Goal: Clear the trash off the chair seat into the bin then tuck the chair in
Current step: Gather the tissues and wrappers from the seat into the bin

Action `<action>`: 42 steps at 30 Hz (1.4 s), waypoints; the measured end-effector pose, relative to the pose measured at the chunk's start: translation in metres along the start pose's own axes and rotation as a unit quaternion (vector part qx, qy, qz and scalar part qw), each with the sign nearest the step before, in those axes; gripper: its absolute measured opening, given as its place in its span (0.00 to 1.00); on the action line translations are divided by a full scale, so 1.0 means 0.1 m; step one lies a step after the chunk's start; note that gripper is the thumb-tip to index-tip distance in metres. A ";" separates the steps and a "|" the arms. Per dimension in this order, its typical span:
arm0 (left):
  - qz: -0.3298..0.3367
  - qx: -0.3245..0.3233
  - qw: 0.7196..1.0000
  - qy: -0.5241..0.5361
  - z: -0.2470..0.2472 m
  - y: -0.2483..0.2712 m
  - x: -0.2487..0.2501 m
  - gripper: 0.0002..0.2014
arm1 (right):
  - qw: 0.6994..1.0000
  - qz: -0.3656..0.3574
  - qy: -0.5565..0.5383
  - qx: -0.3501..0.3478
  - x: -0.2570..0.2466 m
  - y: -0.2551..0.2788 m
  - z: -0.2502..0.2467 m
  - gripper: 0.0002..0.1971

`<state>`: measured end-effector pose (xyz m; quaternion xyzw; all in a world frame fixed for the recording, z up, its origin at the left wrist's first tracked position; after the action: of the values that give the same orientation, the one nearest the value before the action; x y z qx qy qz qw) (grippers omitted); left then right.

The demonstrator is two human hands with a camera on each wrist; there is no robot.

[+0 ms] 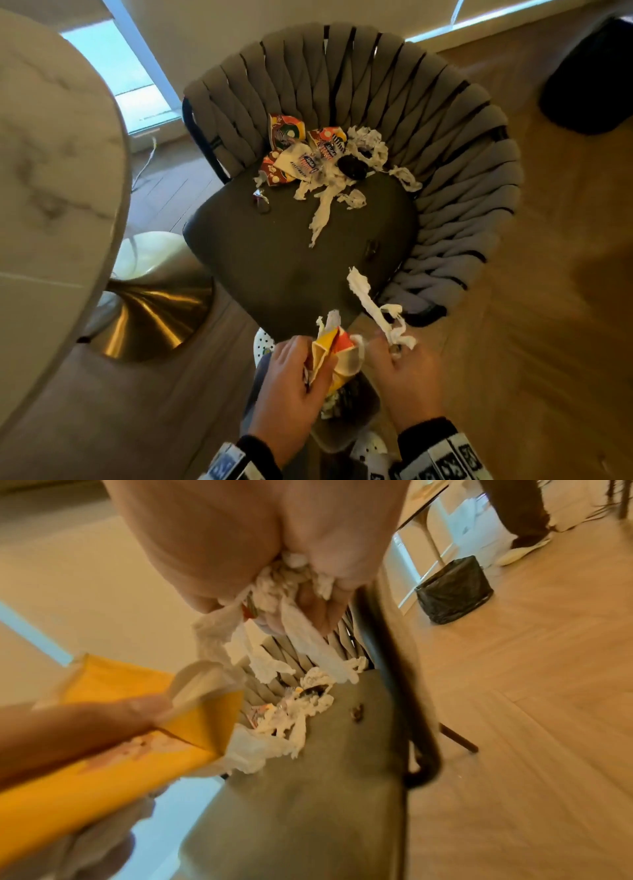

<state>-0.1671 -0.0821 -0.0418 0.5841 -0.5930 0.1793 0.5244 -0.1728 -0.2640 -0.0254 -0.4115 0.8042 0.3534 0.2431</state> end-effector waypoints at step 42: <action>-0.121 0.087 0.986 0.074 -0.25 -0.93 -0.63 0.05 | 0.994 0.101 0.007 0.036 0.23 -1.42 0.93 0.17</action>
<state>-0.0902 -0.0534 -0.1219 0.6799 -0.4596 0.2083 0.5321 -0.0573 -0.2620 -0.1524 -0.3219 0.8552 0.3444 0.2154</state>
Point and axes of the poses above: each hand's wrist, its own y-axis away from the middle knuckle, its own z-axis out of the palm, x = y × z, the point moved 4 cm from there along -y, towards the middle knuckle, and after that the axes turned 7 degrees about y, right-handed, at the moved point
